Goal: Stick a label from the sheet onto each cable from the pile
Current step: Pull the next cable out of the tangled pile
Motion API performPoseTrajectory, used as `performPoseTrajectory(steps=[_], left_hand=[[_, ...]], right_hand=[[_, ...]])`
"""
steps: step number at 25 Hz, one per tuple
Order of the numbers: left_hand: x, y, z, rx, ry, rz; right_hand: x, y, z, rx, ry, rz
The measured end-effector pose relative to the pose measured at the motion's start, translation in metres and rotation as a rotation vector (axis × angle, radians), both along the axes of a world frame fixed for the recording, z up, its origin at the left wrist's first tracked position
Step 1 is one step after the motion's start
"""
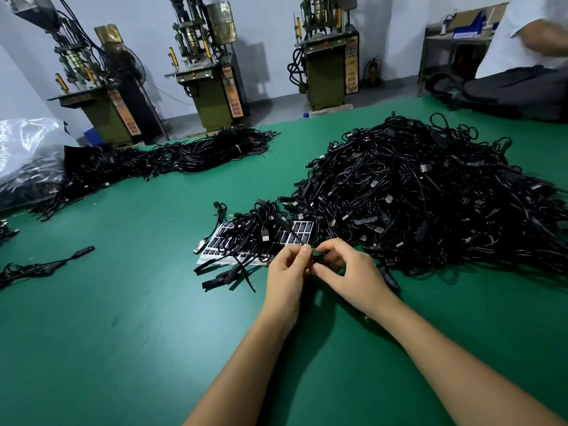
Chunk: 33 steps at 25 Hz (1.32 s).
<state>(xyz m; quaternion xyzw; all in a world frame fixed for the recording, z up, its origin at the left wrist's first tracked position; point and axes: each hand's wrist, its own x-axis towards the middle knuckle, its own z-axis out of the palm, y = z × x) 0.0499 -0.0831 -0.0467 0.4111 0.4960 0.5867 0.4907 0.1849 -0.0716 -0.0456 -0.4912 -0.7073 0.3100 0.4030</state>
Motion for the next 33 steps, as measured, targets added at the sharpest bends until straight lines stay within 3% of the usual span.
performPoseTrajectory(steps=[6,11,16,21,25,27,30,33], left_hand=[[-0.012,0.0,0.003,-0.051,-0.172,-0.002],[-0.013,-0.002,0.004,-0.025,-0.123,-0.042],[-0.006,-0.005,0.004,-0.012,0.018,-0.037],[-0.022,-0.001,0.007,0.058,0.431,0.258],[-0.034,0.006,0.005,-0.025,0.789,0.255],[-0.033,0.006,0.003,-0.001,0.864,0.238],[-0.036,0.007,0.002,0.062,0.732,0.237],[-0.037,0.006,0.004,0.07,0.569,0.202]], right_hand=[[0.018,0.004,0.009,-0.182,0.112,0.105],[0.027,0.007,0.014,-0.257,0.169,0.182],[0.025,0.01,0.014,-0.261,0.198,0.198],[0.02,0.014,0.008,-0.183,0.239,0.042],[0.018,0.016,0.011,-0.035,0.079,-0.069],[0.01,0.022,0.019,0.096,-0.038,-0.108],[-0.008,0.044,0.034,0.223,-0.237,-0.087],[-0.028,0.069,0.044,0.189,-0.436,-0.026]])
